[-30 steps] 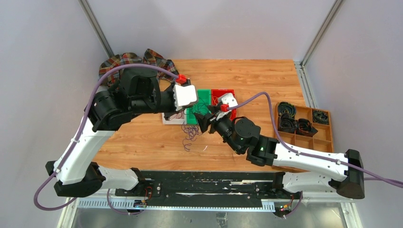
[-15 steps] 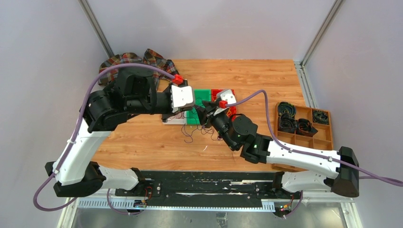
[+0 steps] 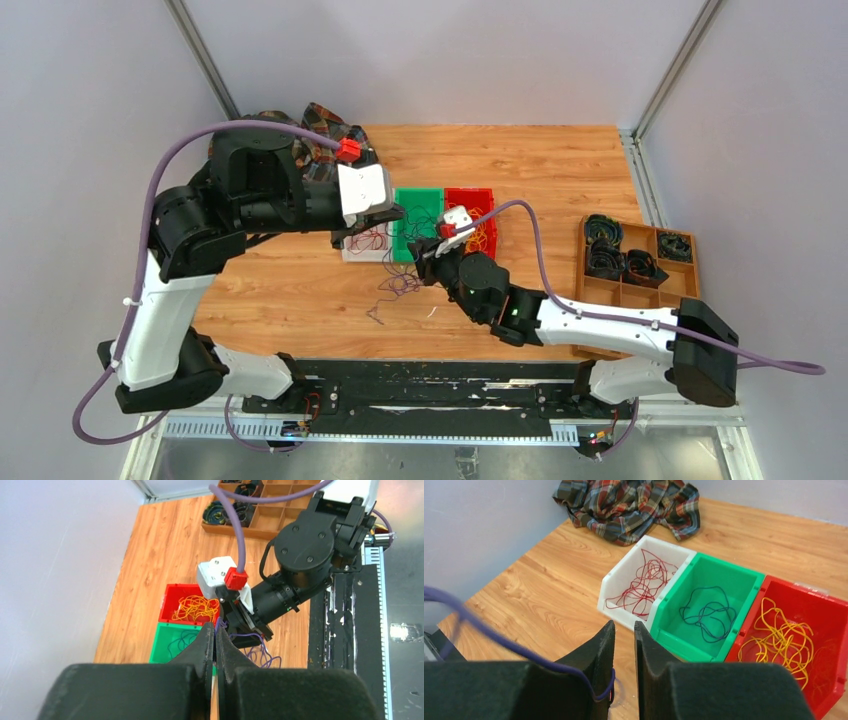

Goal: Untangle the cables

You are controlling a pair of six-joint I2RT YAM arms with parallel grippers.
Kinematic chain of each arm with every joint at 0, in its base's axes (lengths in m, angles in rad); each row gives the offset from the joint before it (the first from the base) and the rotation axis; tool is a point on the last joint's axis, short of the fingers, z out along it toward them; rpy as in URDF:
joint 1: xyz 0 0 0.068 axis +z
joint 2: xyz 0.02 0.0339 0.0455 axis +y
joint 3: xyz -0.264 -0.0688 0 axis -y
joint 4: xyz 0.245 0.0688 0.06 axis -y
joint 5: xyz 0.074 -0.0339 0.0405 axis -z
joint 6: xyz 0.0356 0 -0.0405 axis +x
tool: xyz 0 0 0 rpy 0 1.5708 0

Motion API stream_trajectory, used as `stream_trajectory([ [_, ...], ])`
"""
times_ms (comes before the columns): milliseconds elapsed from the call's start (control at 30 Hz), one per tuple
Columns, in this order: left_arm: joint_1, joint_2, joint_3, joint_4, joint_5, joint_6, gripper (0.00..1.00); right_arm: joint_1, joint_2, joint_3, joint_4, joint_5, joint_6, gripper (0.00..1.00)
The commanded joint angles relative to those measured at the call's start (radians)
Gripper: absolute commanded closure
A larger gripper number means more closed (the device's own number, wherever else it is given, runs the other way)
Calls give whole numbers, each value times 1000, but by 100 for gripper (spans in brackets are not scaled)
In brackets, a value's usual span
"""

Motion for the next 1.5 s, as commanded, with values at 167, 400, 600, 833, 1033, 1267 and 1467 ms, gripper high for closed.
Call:
stream_trajectory([
  [167,-4,16,97,-2,31,-37,100,-12,28,-55,59,-4,89,80],
  [400,-4,58,253,0,-24,-23,100,-12,57,-115,60,-7,154,82],
  [600,-4,105,399,4,-143,35,100,-12,91,-170,60,-9,211,83],
  [833,-4,80,397,146,-277,80,100,-12,131,-220,54,-27,261,83],
  [1033,-4,39,330,395,-448,155,100,-12,146,-267,50,-48,308,83],
  [1267,-4,34,282,605,-578,249,100,-10,139,-315,25,-72,361,83],
  [1467,-4,51,280,783,-646,335,100,-7,142,-364,31,-72,393,78],
])
